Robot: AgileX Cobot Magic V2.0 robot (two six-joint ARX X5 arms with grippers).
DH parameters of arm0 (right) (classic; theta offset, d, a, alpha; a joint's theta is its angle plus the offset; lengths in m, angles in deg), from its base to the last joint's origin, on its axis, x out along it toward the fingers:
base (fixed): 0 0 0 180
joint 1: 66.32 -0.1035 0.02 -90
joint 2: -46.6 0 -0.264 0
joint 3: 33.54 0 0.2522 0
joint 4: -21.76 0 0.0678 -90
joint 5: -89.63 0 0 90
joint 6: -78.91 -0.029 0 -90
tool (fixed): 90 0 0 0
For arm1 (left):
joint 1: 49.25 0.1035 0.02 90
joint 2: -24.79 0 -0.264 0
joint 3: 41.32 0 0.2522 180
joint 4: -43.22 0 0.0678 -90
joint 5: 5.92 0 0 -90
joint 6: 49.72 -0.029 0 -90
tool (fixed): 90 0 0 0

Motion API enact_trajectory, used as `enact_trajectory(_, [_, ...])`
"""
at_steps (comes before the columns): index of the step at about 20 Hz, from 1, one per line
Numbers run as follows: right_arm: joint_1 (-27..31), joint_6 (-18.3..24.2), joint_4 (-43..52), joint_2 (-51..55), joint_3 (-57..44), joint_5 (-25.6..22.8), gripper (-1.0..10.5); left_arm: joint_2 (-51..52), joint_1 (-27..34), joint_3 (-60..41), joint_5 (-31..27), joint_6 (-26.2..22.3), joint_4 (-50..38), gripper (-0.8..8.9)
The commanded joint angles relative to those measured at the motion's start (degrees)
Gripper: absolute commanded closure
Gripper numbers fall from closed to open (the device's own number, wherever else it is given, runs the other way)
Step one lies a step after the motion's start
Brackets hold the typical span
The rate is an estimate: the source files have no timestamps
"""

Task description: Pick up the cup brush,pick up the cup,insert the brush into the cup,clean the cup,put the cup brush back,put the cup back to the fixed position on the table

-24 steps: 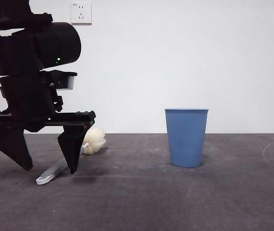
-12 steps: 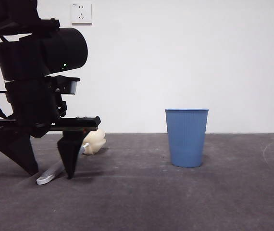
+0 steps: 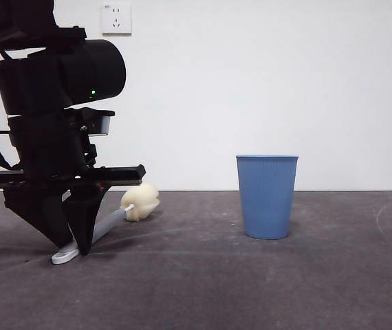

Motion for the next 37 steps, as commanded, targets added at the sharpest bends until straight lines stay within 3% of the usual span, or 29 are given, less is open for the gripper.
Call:
enact_trajectory(1, [-0.2,-0.4,0.4,0.0,0.1,-0.1,3.8,-0.8,-0.3,-0.7,0.7,-0.1,2.3,8.22])
enact_trajectory(16, [-0.2,-1.0,0.3,0.0,0.1,-0.1,3.8,6.9,-0.1,-0.7,0.8,-0.4,2.8,8.22])
enact_trajectory(20, [-1.2,-1.2,1.7,-1.8,-1.3,0.5,3.9,11.6,-0.1,-0.7,3.7,-5.0,3.6,8.22])
enact_trajectory(25, [-3.5,-4.1,19.2,-4.5,-10.6,1.6,3.9,23.6,-0.1,-0.7,3.8,-12.3,9.8,8.22])
enact_trajectory(27, [-4.7,-6.1,26.6,-6.9,-13.1,1.6,3.9,28.1,-0.1,-0.7,3.8,-13.7,12.0,8.22])
enact_trajectory(31, [-7.7,-6.3,38.4,-14.0,-17.7,1.2,3.9,34.3,-0.1,-0.7,3.8,-14.8,15.8,8.22])
enact_trajectory(37, [-11.4,-5.3,59.3,-19.4,-27.2,-8.8,3.9,38.2,-0.1,-0.7,3.8,-15.4,19.3,8.22])
